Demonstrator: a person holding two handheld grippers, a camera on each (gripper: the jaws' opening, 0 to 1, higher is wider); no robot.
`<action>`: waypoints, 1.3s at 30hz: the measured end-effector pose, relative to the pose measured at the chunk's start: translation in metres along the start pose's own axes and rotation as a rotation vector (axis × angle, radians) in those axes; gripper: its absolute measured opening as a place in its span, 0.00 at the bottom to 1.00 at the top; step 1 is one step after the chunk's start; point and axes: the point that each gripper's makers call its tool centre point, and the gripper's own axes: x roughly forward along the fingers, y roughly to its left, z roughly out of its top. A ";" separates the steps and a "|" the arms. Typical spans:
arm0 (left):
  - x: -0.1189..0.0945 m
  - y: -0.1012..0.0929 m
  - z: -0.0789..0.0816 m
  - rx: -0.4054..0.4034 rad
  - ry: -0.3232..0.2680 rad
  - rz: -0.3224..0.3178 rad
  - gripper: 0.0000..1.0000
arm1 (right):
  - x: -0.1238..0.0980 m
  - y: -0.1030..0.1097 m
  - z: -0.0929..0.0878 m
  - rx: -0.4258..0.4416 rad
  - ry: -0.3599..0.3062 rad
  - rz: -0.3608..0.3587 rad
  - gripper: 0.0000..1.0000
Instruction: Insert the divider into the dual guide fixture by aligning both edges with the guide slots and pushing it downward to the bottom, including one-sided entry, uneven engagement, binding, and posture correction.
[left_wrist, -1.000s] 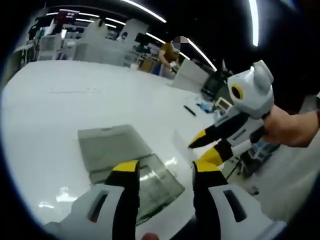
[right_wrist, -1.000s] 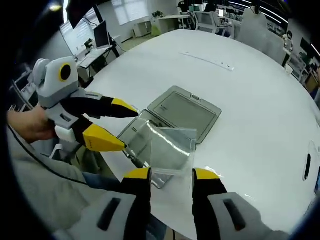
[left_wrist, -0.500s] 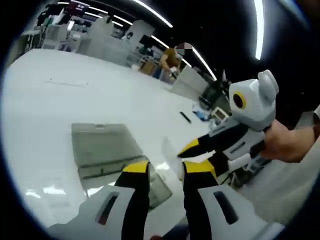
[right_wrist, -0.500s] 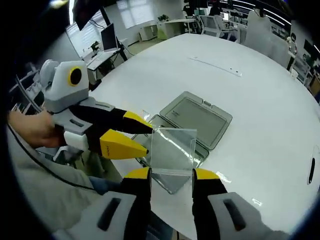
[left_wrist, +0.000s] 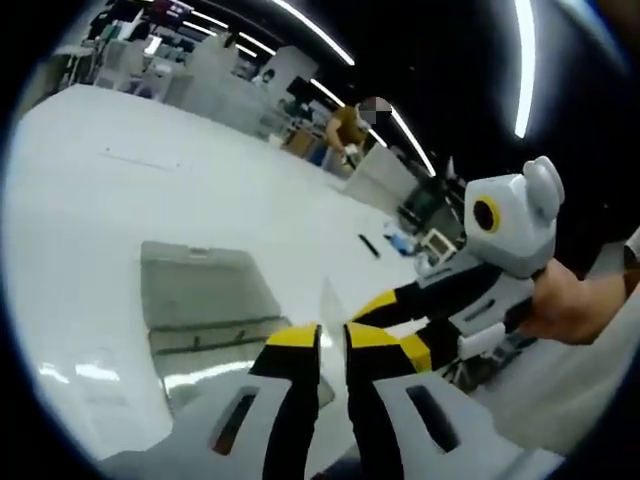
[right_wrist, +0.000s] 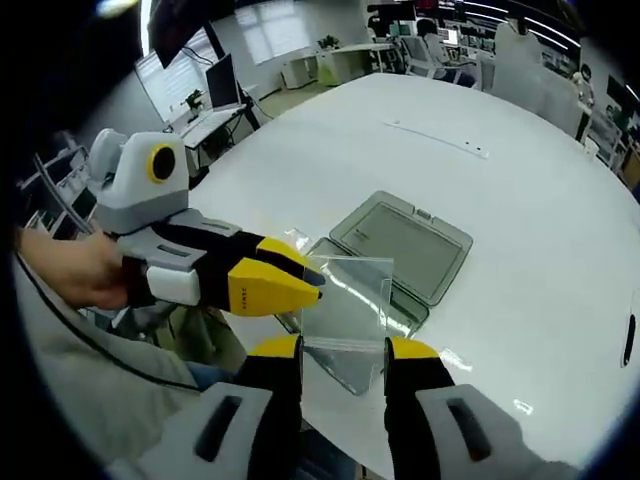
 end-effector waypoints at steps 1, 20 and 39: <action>0.000 0.000 -0.001 -0.004 0.001 -0.001 0.04 | 0.000 0.001 0.000 0.004 -0.002 0.003 0.27; 0.002 0.003 0.002 -0.075 -0.036 -0.008 0.00 | 0.003 0.005 0.005 0.107 -0.040 0.024 0.27; 0.004 -0.002 0.001 -0.104 -0.019 -0.033 0.00 | 0.001 0.007 0.005 0.143 -0.058 0.025 0.27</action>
